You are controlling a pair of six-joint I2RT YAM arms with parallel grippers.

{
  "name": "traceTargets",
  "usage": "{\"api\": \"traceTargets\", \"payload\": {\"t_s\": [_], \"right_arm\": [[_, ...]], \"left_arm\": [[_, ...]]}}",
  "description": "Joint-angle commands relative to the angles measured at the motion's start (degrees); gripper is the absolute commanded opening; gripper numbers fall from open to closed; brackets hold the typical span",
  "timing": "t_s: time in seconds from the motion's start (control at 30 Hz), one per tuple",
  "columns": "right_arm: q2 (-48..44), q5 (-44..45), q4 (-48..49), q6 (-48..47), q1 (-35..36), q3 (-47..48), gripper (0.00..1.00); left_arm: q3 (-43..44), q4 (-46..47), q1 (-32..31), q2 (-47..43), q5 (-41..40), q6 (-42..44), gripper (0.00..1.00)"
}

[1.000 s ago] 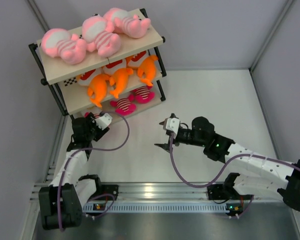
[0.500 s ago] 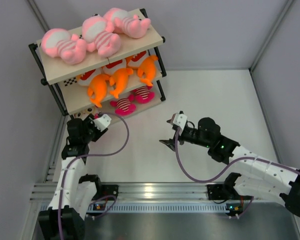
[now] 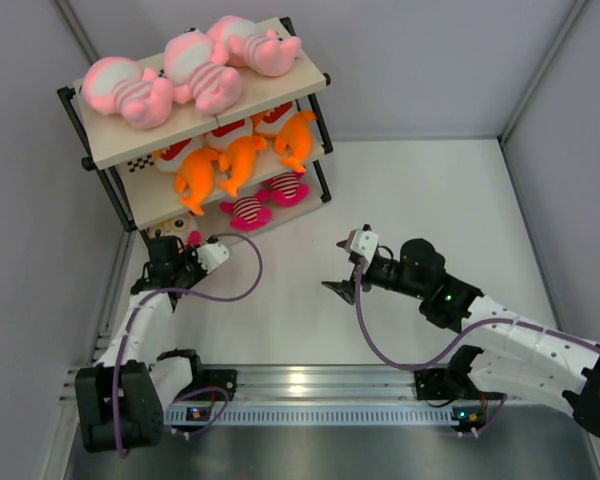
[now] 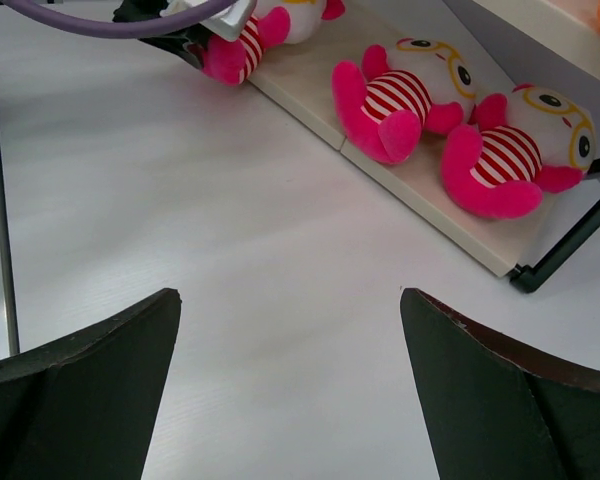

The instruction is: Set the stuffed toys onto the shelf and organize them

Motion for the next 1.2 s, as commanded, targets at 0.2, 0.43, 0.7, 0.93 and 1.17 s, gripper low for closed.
{"api": "traceTargets", "payload": {"t_s": [0.2, 0.43, 0.7, 0.93, 1.17], "right_arm": [[-0.9, 0.4, 2.7, 0.4, -1.0, 0.0, 0.92], [-0.3, 0.7, 2.1, 0.2, -1.8, 0.9, 0.92], [-2.1, 0.8, 1.0, 0.3, -2.5, -0.4, 0.92], [-3.3, 1.7, -0.3, 0.8, -2.8, -0.5, 0.93], [0.7, 8.3, -1.7, 6.7, -5.1, 0.3, 0.96]], "left_arm": [[1.3, 14.9, 0.2, 6.3, -5.4, 6.6, 0.34], [4.0, 18.3, 0.2, 7.5, -6.4, 7.0, 0.35], [4.6, 18.0, 0.2, 5.1, -4.4, 6.1, 0.36], [4.6, 16.0, 0.1, 4.8, -3.7, 5.8, 0.54], [7.3, 5.0, 0.2, -1.4, 2.5, 0.4, 0.8]]}}
